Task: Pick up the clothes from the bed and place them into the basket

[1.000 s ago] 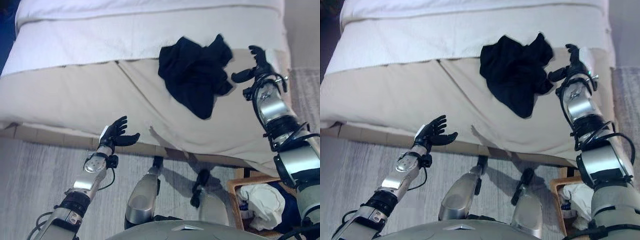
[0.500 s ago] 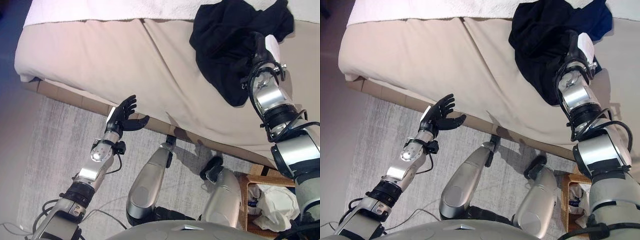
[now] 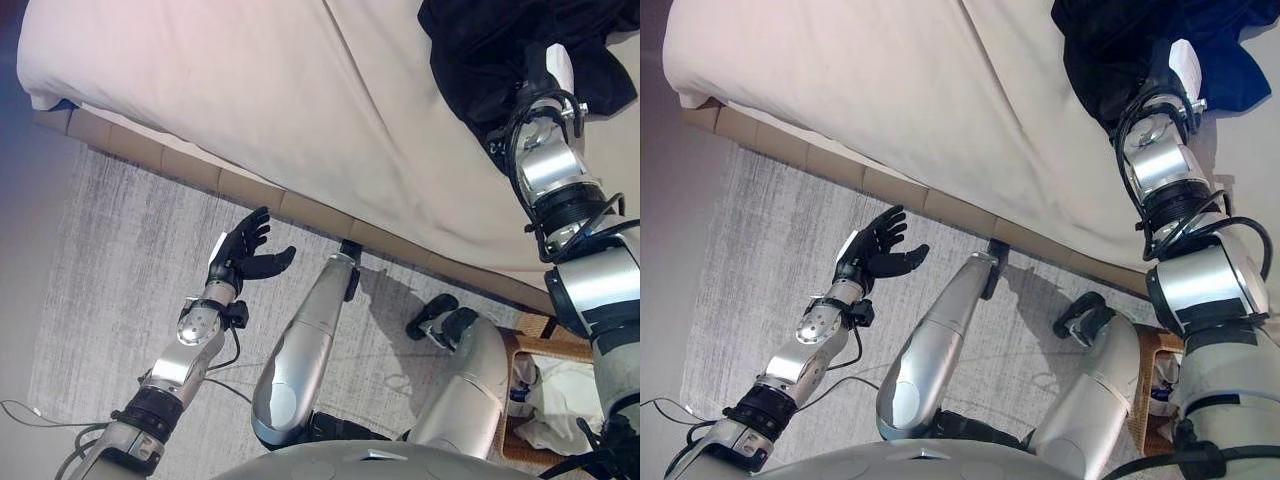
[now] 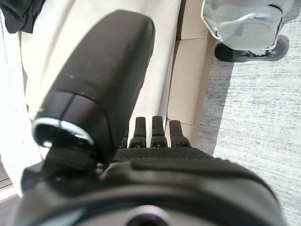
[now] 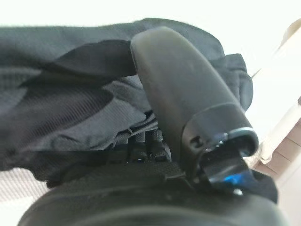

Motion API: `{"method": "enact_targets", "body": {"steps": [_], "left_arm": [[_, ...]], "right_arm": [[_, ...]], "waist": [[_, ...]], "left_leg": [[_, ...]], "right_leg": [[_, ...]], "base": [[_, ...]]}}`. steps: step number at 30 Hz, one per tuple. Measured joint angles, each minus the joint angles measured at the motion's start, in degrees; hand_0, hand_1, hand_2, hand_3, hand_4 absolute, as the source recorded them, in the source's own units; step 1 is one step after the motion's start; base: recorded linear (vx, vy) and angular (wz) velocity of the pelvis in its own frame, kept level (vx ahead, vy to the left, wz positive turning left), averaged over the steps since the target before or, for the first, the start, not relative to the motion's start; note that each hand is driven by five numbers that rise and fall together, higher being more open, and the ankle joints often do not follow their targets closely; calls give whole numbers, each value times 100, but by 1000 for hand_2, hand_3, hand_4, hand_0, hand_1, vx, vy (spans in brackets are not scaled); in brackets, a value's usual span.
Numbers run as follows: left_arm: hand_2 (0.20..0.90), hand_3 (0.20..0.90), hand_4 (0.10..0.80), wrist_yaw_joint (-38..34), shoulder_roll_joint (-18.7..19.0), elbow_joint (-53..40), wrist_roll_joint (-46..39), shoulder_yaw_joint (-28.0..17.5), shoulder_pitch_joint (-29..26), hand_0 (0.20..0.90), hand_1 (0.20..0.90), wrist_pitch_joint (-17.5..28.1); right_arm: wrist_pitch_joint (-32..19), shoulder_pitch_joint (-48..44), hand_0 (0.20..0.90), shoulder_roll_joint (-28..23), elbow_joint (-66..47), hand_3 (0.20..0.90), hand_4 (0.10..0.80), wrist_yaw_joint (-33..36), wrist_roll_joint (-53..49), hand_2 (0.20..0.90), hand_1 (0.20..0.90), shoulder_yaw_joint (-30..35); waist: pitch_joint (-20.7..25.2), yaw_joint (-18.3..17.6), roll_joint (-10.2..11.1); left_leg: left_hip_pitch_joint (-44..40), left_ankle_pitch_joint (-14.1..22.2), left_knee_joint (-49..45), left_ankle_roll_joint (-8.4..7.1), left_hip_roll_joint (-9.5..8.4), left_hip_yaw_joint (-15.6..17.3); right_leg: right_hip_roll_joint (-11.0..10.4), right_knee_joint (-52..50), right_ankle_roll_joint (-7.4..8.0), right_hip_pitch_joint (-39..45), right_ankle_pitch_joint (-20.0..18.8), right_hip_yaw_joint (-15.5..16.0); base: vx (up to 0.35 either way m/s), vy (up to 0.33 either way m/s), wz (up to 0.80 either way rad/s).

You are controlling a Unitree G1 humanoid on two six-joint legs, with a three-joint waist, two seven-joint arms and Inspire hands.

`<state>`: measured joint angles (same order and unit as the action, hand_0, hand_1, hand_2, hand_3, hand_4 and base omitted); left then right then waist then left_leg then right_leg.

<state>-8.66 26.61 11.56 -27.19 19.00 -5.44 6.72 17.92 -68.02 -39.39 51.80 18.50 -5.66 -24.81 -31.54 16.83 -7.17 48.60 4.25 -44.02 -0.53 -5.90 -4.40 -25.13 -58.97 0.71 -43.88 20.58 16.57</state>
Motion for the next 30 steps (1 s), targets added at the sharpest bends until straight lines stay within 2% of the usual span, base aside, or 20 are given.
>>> {"method": "enact_targets", "body": {"steps": [1, 5, 14, 20, 25, 30], "left_arm": [[900, 900, 800, 0, 1, -16, 0, 0, -4, 900, 900, 11], [900, 900, 800, 3, 89, -81, -9, 0, -12, 900, 900, 91], [900, 900, 800, -3, 160, -153, -13, 2, -13, 900, 900, 109], [900, 900, 800, -89, 161, -154, -14, 42, -22, 900, 900, 108], [900, 900, 800, -101, 158, -152, -11, 54, -96, 900, 900, 77], [900, 900, 800, -130, 189, -151, -9, 36, -286, 900, 900, -36]], "right_arm": [[0, -26, 300, -9, 14, 200, 100, -29, 0, 300, 300, -2], [-37, -207, 300, -59, 252, 200, 100, -265, -10, 300, 300, -83], [-35, -217, 300, -80, 709, 200, 100, -431, -243, 300, 300, -92], [-35, -177, 300, -66, 877, 200, 100, -532, -448, 300, 300, -92], [-59, -164, 300, -114, 877, 200, 100, -589, -576, 300, 300, -88], [-192, -111, 300, -251, 669, 200, 100, -647, -978, 300, 300, 4]], "waist": [[0, -1, 0], [0, -4, 0], [-1, -16, 1], [-4, -100, 9], [-5, -162, 17], [15, -249, 61]], "left_leg": [[15, 0, -11, 0, 1, 0], [25, 1, -71, -1, 73, 1], [-351, -2, 78, 1, 125, 24], [-1367, -68, 707, 67, 223, 133], [-2304, -227, 1502, 14, 332, 230], [-3280, -366, 2263, -62, 512, 302]], "right_leg": [[2, -8, 0, -15, 0, -4], [100, -5, 0, -16, 0, -44], [175, 179, -9, 337, -10, -44], [269, 827, -11, 1289, -121, 14], [442, 1614, 58, 2142, -370, 125], [742, 2457, 151, 3059, -623, 199]], "base": [[-29, -32, -2], [-23, -21, -6], [-8, -17, -2], [12, -20, -10], [35, -32, -16], [80, -51, -18]]}}
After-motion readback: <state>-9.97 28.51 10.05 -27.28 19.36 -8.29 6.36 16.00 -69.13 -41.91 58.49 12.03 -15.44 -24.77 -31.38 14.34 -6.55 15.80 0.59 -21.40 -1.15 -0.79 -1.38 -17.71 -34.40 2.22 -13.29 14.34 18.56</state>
